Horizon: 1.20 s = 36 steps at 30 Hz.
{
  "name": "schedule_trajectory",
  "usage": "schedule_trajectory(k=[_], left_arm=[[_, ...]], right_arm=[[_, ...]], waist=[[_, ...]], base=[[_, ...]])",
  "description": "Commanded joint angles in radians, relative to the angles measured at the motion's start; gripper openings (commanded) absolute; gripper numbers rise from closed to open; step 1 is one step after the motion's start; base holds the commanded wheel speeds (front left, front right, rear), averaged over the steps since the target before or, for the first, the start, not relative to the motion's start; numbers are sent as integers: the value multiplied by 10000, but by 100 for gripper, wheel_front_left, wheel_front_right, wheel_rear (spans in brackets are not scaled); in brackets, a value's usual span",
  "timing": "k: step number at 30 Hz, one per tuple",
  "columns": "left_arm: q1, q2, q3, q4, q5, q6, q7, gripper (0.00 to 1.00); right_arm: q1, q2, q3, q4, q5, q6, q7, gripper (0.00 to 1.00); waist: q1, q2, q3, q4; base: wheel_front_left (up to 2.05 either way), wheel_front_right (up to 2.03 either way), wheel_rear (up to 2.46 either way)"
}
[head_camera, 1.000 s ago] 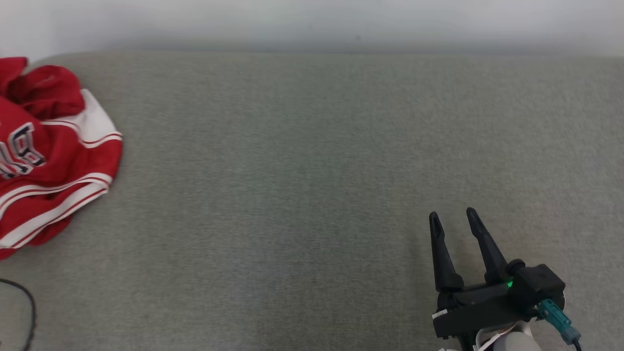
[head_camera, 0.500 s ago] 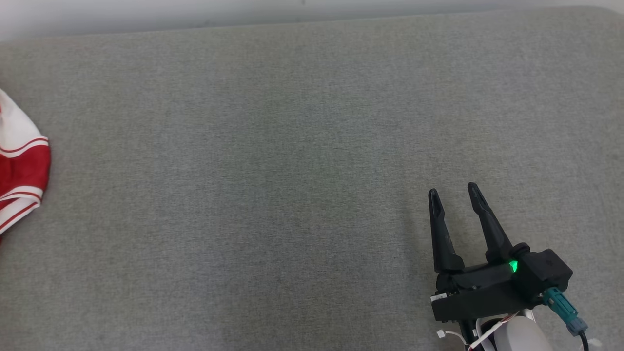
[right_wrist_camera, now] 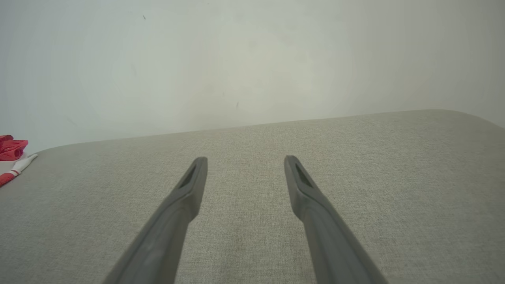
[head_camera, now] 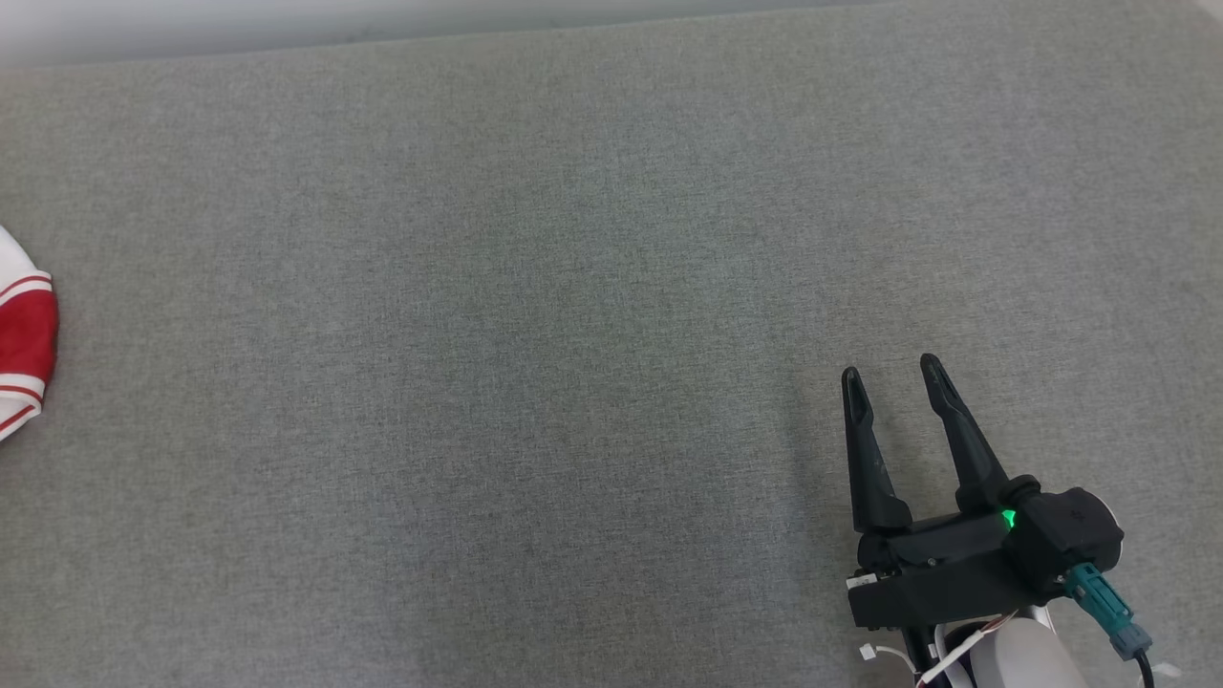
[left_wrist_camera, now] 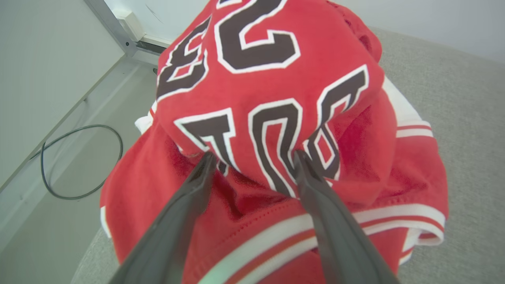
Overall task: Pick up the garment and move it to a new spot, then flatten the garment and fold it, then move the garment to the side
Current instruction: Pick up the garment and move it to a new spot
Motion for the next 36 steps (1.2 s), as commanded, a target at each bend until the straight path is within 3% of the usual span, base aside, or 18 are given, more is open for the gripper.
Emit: schedule_trajectory(k=[1,2,3,4,5,14,18,23,30,36], left_arm=[[-136,-28,-130,169,104,-1,81,100],[-201,-45,-189,233,82,-3,130,100],[-239,-75,-257,302,67,-4,151,80],[-263,-94,-354,347,101,-5,144,30],[-298,-84,-406,405,119,-6,77,0],[-655,82,-439,507,-79,-9,-1204,0],[-1162,205,-557,-106,-396,-8,-2395,0],[-1695,432,-997,-977,-605,-10,-3086,0],[-2334,711,-1634,-2358,-897,-11,-3272,0],[-2701,523,-2198,-4214,-1323,-11,-3052,0]], right_arm=[[-67,10,-5,-60,-64,-21,-6,100],[-70,10,-1,-66,-89,-21,-6,100],[-77,9,4,-69,-98,-21,-6,100],[-92,6,13,-69,-106,-21,-6,100],[-101,7,22,-65,-110,-21,-6,100],[-35,9,54,39,-119,-21,-6,100],[88,9,38,107,-4,-21,-6,100],[227,9,141,187,198,-21,-6,100],[486,7,216,288,442,-21,-6,100],[646,7,280,295,674,-21,-6,100]], waist=[[-1,-2,56,35],[-1,-2,74,46],[-1,-2,89,55],[-1,-2,100,61],[-1,-2,103,67],[-1,-2,-141,138],[-1,-2,-496,252],[-1,-2,-905,278],[-1,-2,-1452,112],[-1,-2,-1746,-233]], base=[[0,0,0],[0,0,0],[0,0,0],[0,0,0],[0,0,0],[0,0,0],[0,0,0],[0,0,0],[0,0,0],[0,0,0]])
